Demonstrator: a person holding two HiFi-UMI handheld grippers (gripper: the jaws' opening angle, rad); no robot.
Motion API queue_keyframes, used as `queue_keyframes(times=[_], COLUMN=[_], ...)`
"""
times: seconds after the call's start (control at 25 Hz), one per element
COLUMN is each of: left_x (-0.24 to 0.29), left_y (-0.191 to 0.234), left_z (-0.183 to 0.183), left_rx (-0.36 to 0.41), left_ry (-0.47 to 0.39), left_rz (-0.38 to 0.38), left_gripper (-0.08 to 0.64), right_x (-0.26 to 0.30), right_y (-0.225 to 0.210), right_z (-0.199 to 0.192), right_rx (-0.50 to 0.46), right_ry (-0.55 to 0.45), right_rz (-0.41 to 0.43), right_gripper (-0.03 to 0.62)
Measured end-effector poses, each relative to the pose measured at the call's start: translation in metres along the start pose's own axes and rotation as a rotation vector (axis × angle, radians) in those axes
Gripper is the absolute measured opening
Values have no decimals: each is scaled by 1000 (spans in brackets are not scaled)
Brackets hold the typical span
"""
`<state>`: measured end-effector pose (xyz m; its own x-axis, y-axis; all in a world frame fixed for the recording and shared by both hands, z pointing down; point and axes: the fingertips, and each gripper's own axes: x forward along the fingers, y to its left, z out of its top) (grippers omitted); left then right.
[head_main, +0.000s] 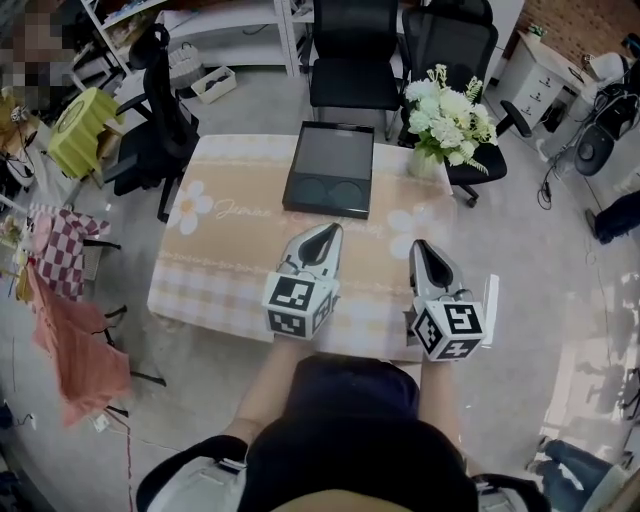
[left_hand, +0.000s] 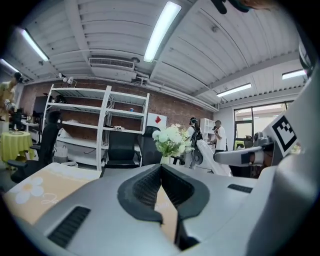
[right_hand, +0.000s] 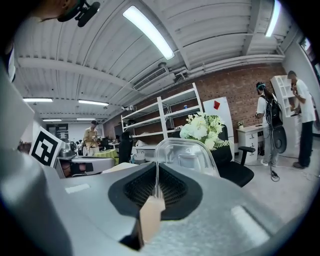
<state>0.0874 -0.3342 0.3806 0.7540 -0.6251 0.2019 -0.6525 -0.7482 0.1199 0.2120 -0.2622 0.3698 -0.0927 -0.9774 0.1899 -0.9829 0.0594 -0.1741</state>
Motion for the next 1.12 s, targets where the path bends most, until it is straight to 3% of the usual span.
queue_keyframes(times=[1.12], left_x=[-14], left_y=[26], left_z=[-6], left_rx=[-7], left_ry=[8], left_rz=[85], left_gripper=[8], right_x=[-10], right_y=[-21], right_z=[2], right_rx=[16], right_ry=[-39], right_rz=[-82], right_gripper=[21])
